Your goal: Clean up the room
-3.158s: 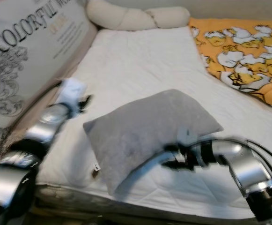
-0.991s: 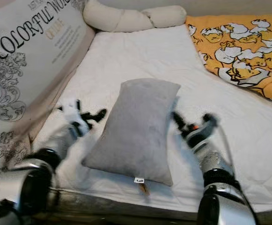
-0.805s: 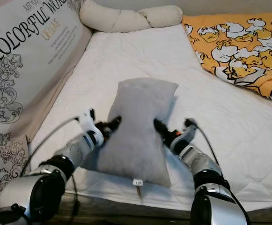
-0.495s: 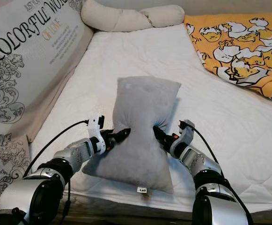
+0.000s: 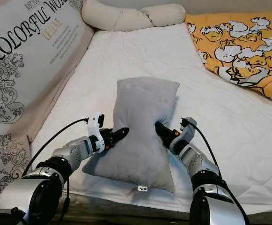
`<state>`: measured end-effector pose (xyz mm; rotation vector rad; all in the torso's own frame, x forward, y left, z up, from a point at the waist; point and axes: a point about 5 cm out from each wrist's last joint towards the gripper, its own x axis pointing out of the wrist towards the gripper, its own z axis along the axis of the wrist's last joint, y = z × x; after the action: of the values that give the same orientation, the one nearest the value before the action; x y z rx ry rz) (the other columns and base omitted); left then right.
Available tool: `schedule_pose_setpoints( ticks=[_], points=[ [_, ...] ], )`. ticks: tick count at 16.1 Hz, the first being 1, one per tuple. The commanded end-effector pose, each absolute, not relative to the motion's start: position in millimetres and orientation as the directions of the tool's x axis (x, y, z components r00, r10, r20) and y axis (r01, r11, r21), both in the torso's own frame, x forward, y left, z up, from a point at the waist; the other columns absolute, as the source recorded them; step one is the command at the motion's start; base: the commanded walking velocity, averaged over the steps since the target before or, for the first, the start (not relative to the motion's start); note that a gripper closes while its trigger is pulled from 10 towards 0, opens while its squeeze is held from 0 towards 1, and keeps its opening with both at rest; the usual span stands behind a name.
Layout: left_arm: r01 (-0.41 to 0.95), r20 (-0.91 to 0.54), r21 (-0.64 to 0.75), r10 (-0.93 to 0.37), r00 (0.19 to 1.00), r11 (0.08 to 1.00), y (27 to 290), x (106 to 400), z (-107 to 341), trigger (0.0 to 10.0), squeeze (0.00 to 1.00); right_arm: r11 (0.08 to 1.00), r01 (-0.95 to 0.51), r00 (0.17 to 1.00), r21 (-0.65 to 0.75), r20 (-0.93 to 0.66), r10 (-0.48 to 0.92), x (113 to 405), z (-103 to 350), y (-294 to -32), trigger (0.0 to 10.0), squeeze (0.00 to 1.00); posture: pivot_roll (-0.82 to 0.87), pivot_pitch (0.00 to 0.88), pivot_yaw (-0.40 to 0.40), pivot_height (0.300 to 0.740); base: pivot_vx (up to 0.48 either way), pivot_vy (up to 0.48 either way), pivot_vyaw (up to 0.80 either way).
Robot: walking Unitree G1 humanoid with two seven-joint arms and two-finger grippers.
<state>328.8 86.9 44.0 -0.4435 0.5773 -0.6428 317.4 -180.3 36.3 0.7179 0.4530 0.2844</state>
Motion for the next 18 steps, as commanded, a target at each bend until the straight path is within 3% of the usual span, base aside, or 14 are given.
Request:
schedule_pose_setpoints(
  ticks=[1,10,15,18],
  points=[
    [0.429,-0.397,-0.538,-0.668,0.629,0.725,84,325,39,0.0,0.0,0.724,-0.133,0.857,0.676,-0.288,0.427,319,37,-170,0.0,0.0,-0.16,0.0,0.164,0.74,0.0,0.0,0.0],
    [0.412,-0.39,-0.516,-0.634,0.668,0.751,90,328,40,0.0,0.0,0.72,-0.154,0.859,0.676,-0.269,0.436,323,40,-160,0.0,0.0,-0.15,0.0,0.181,0.74,0.0,0.0,0.0],
    [0.476,-0.349,-0.439,-0.633,0.69,0.762,84,340,58,0.0,0.0,0.698,-0.182,0.866,0.693,-0.223,0.448,332,56,-155,0.0,0.0,-0.15,0.0,0.188,0.74,0.0,0.0,0.0],
    [0.563,-0.272,-0.379,-0.67,0.691,0.734,73,351,80,0.0,0.0,0.707,-0.215,0.924,0.674,-0.092,0.37,345,82,-158,0.0,0.0,-0.14,0.0,0.183,0.74,0.0,0.0,0.0]
  ],
)
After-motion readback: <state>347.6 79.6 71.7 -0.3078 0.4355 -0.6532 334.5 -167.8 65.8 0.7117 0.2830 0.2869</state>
